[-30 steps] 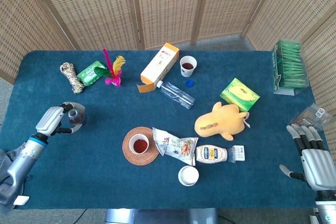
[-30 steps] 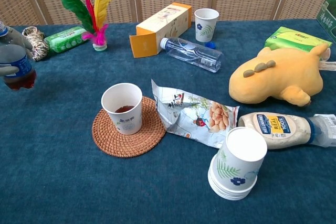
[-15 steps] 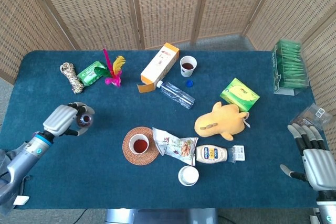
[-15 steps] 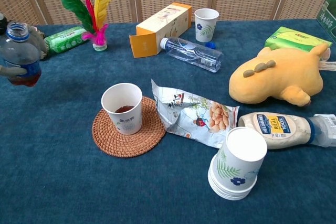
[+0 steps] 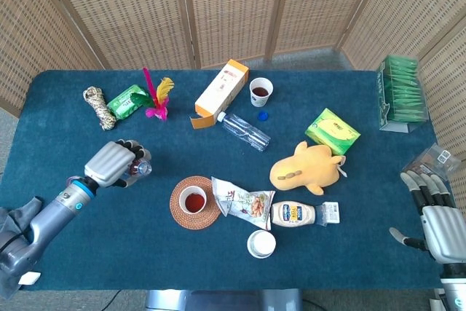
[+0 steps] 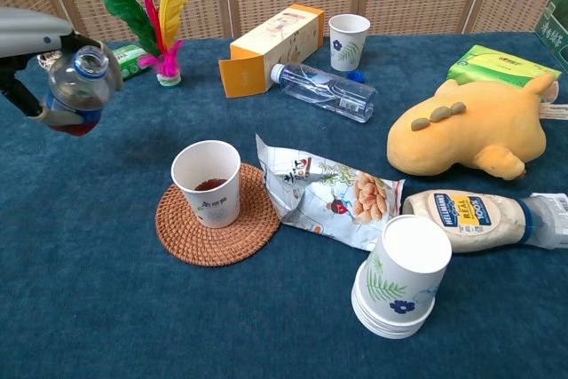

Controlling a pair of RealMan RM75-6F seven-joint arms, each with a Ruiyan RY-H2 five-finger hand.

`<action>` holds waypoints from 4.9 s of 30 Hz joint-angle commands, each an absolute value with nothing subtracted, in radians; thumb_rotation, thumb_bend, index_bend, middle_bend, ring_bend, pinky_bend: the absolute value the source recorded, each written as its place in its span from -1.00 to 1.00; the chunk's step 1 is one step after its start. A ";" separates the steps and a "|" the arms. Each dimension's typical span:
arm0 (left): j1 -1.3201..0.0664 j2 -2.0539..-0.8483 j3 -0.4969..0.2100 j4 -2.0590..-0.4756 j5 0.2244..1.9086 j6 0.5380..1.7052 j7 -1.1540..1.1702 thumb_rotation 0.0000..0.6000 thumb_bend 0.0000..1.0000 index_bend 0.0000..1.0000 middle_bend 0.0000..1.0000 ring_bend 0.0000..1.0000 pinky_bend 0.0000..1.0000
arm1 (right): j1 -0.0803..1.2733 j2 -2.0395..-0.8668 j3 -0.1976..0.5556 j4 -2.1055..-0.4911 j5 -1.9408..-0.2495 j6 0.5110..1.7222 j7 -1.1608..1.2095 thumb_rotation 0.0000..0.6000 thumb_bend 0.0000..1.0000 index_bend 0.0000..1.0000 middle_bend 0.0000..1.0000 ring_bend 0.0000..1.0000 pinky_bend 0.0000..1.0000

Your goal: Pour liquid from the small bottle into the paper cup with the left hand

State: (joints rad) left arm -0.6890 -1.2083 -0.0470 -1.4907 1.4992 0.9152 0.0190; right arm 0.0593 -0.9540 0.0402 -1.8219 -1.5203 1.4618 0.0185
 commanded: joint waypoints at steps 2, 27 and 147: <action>-0.730 -1.194 -0.069 -1.580 1.439 0.863 0.184 1.00 -0.06 0.10 -0.14 -0.45 -0.24 | 0.057 -0.950 0.041 -1.821 -1.521 1.465 0.030 1.00 -1.00 -1.00 -1.00 -1.00 -1.00; -0.866 -1.273 -0.061 -1.707 1.133 0.812 0.713 1.00 -0.04 0.10 -0.14 -0.45 -0.24 | 0.052 -0.930 0.039 -1.809 -1.538 1.477 0.099 1.00 -1.00 -1.00 -1.00 -1.00 -1.00; -0.987 -1.308 0.092 -1.790 1.029 0.990 1.135 1.00 -0.04 0.14 -0.12 -0.42 -0.23 | 0.051 -0.924 0.036 -1.802 -1.550 1.484 0.121 1.00 -1.00 -1.00 -1.00 -1.00 -1.00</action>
